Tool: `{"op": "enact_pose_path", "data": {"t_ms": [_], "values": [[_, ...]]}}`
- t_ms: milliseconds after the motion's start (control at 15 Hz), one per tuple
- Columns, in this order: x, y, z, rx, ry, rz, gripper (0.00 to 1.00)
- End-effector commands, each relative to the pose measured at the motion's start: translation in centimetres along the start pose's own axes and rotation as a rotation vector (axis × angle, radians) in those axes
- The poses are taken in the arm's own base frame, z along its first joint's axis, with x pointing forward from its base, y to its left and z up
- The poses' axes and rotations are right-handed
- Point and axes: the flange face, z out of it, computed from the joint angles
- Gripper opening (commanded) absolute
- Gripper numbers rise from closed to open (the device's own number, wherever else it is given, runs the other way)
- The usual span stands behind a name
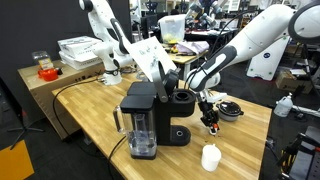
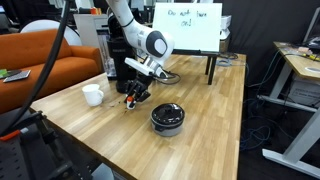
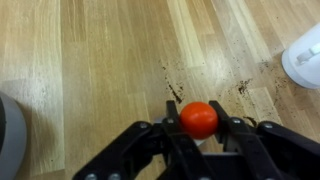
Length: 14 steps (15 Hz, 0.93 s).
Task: Put the coffee pod in the mug
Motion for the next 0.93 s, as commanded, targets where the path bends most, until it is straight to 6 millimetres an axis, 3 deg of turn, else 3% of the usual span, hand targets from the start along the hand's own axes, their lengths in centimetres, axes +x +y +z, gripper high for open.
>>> {"op": "enact_pose_path", "data": {"t_ms": [0,267,533,867], "values": [[-0.8,-0.1,-1.4,-0.002,-0.009,-0.012,0.1],[-3.1,-1.3,-4.8,-0.023,0.045,-0.023,0.1],[-6.9,-2.3,-8.0,-0.049,0.085,-0.019,0.1],[-11.8,-2.5,-8.9,-0.085,0.118,0.015,0.1]]}}
